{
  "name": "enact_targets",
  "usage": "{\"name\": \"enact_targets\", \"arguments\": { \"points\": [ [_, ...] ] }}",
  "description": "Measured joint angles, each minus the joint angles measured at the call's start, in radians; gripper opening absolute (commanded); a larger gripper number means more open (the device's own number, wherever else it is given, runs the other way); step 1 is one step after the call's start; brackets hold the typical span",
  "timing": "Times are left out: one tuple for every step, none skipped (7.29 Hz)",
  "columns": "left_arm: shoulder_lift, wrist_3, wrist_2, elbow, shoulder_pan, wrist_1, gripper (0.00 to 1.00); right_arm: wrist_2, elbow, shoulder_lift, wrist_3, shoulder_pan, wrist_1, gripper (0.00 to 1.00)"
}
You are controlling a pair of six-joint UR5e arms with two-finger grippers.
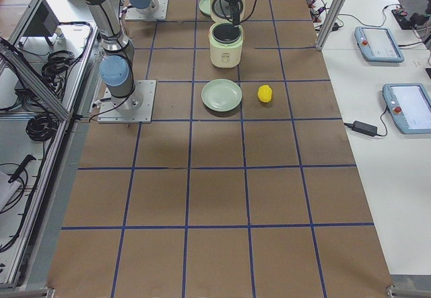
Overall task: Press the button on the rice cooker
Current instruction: 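Lift the right gripper away from the cooker as the lid pops open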
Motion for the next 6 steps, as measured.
{"name": "enact_targets", "arguments": {
  "points": [
    [0.0, 0.0, 0.0, 0.0, 0.0, 0.0, 1.0, 0.013, 0.001, 0.002, -0.028, -0.021, 0.002, 1.0],
    [0.0, 0.0, 0.0, 0.0, 0.0, 0.0, 1.0, 0.026, 0.002, 0.007, -0.039, -0.035, 0.003, 1.0],
    [0.0, 0.0, 0.0, 0.0, 0.0, 0.0, 1.0, 0.033, 0.005, 0.01, -0.043, -0.044, 0.003, 1.0],
    [0.0, 0.0, 0.0, 0.0, 0.0, 0.0, 1.0, 0.036, 0.014, 0.009, -0.043, -0.046, 0.001, 1.0],
    [0.0, 0.0, 0.0, 0.0, 0.0, 0.0, 1.0, 0.038, 0.026, 0.008, -0.043, -0.046, -0.002, 1.0],
    [0.0, 0.0, 0.0, 0.0, 0.0, 0.0, 1.0, 0.039, 0.037, 0.006, -0.042, -0.046, -0.004, 1.0]
  ]
}}
